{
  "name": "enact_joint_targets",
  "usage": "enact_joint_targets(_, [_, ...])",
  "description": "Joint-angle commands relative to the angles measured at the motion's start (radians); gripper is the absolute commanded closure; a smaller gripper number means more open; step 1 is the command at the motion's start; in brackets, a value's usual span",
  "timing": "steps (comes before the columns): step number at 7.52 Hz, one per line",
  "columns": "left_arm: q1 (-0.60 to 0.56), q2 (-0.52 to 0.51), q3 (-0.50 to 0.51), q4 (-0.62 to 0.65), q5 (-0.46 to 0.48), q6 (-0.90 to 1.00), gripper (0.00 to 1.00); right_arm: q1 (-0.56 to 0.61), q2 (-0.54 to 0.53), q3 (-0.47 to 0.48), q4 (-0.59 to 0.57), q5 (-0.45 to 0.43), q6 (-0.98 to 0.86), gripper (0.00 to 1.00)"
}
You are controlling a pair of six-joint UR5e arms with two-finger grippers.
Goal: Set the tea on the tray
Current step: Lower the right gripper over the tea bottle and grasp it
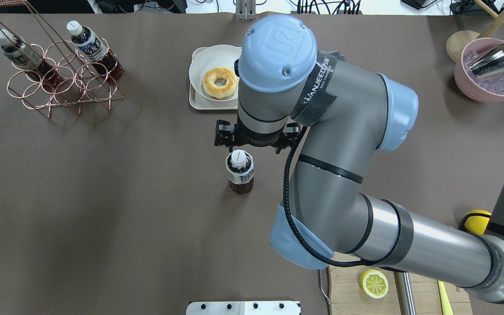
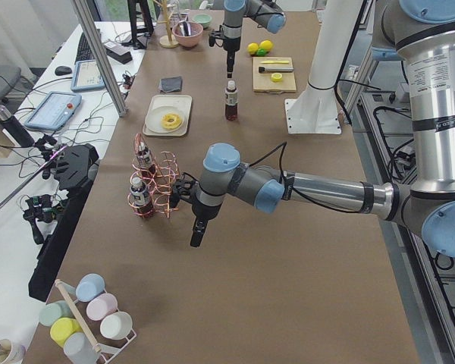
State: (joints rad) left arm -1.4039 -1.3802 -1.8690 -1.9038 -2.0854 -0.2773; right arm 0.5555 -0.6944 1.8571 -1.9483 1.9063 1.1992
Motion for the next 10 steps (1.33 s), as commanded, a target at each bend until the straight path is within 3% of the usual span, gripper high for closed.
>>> enact_joint_targets(1, [-0.003, 0.003, 0.014, -0.017, -0.002, 0.001, 0.01, -0.039, 0.021, -0.047, 0.022, -0.032, 0.022, 0.0])
enact_joint_targets(3, [-0.003, 0.003, 0.022, -0.017, -0.002, 0.001, 0.02, -0.04, 0.061, -0.096, 0.022, -0.032, 0.022, 0.02])
enact_joint_targets(7, [-0.003, 0.0, 0.031, -0.018, -0.001, 0.001, 0.02, -0.051, 0.053, -0.098, 0.022, -0.069, 0.022, 0.4])
enact_joint_targets(10, [-0.003, -0.007, 0.033, -0.017, -0.002, 0.001, 0.02, -0.063, 0.049, -0.098, 0.022, -0.09, 0.022, 0.43])
